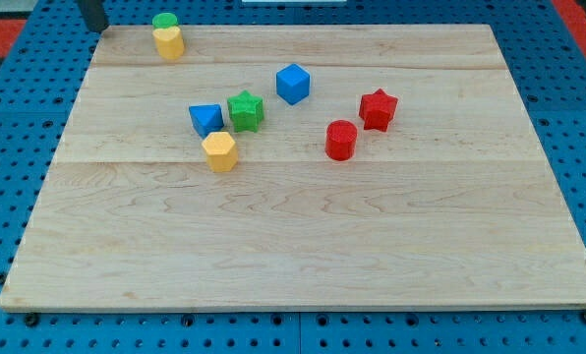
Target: Slightly move the green circle towards the right
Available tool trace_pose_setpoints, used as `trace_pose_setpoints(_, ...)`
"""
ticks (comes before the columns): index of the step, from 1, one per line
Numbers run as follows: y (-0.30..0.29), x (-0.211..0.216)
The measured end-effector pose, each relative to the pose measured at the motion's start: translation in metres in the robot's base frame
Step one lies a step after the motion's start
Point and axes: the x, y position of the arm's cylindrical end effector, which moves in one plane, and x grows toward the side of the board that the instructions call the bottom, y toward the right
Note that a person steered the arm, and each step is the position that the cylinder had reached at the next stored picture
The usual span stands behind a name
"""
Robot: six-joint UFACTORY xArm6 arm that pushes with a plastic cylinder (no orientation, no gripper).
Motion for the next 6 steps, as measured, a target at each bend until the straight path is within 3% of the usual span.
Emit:
trace_pose_setpoints(3,0.105,0.003)
trace_pose_setpoints(4,0.131,0.022)
trace_pose_setpoints(5,0.143,0.031)
trace_pose_setpoints(6,0.115,0.013)
